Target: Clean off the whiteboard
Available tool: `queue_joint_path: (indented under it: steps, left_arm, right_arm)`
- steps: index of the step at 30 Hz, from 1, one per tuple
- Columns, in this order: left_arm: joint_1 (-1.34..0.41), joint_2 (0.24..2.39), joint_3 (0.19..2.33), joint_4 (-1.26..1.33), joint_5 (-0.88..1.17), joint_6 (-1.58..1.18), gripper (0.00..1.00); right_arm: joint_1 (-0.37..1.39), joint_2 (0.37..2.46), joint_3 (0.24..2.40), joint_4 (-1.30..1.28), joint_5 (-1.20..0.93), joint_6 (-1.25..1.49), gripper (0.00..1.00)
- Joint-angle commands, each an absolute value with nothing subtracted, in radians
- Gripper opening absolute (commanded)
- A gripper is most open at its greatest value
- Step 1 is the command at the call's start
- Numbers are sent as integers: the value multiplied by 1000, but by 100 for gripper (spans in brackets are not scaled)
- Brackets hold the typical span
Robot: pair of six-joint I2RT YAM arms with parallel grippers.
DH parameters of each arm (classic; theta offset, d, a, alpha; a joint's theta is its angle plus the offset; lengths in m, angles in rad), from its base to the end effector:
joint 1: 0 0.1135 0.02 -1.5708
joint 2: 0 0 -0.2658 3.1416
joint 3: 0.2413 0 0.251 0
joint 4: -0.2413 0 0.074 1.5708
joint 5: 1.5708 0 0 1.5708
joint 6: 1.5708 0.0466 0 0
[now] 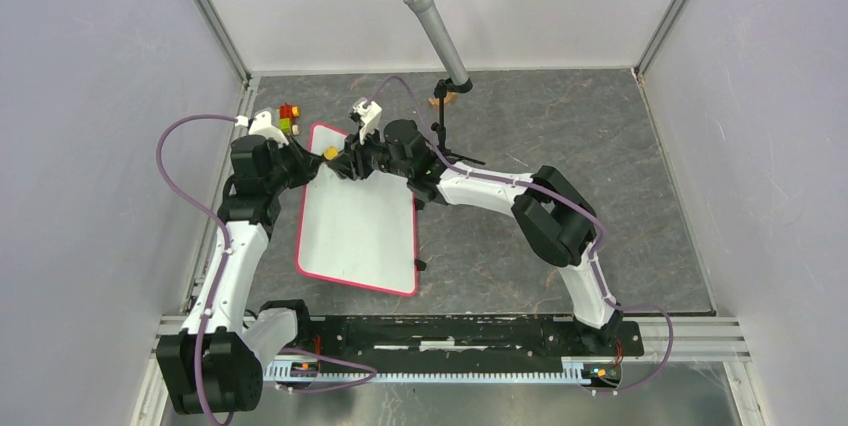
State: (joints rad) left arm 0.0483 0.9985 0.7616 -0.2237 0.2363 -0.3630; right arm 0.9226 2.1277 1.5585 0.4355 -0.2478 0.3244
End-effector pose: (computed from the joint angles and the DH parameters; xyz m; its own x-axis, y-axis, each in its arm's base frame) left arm 0.2342 0.0004 0.2850 -0.4727 -0.3685 -0.8005 -0.0057 0.9096 -0.4153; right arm 0.3026 0.4184 0.2424 -0.3694 0.0241 -0.9290 -0.8460 0.4050 0.3469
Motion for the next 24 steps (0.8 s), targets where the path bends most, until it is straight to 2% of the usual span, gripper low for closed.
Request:
queue_joint_path:
  steps: [1,5,9,20,24]
  left_arm:
    - [26,994,750,-247,277,-257,2]
    - [27,992,748,-248,271,-256,2]
    - [19,988,747,-249,256,-250,2]
    - [15,991,749,-249,268,-255,2]
    - [15,988,749,-249,267,-255,2]
  right_arm:
    - [971,2132,1467,396,-480,324,28]
    - [913,2172,1501,357,-398,392,27]
    - [876,2214,1586,207,-255,412,27]
    - [857,2207,1521,140,-140,409,28]
    - [858,2187,1499,158,-162,398,28]
